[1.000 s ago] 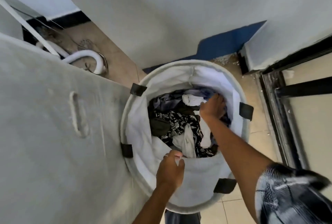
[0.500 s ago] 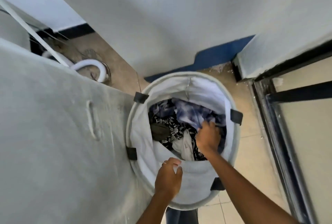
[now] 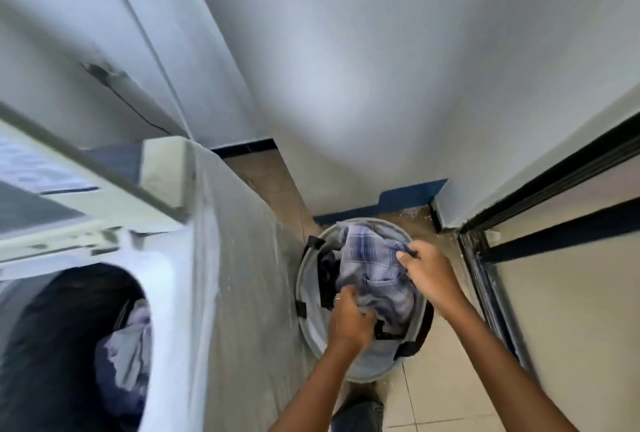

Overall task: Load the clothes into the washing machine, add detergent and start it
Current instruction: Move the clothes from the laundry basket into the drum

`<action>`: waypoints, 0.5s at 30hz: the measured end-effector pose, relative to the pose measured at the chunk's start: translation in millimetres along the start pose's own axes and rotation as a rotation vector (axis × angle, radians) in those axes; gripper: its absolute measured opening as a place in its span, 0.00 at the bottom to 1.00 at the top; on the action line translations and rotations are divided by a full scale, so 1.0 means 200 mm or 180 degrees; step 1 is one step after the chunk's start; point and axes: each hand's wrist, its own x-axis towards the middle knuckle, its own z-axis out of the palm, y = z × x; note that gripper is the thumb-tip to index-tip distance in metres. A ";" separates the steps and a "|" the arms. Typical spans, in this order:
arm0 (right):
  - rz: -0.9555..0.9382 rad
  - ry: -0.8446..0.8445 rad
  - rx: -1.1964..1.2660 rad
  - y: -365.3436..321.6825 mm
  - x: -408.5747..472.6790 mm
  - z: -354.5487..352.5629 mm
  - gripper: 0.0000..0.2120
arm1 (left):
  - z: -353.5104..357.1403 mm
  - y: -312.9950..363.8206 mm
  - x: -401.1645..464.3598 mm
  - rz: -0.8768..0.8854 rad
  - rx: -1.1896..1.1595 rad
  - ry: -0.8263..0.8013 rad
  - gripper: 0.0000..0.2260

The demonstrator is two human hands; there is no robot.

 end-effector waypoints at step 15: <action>-0.1679 -0.0052 0.2369 -1.12 -1.11 -0.85 0.07 | -0.43 0.49 -0.56 0.0665 -0.1268 0.0198 0.04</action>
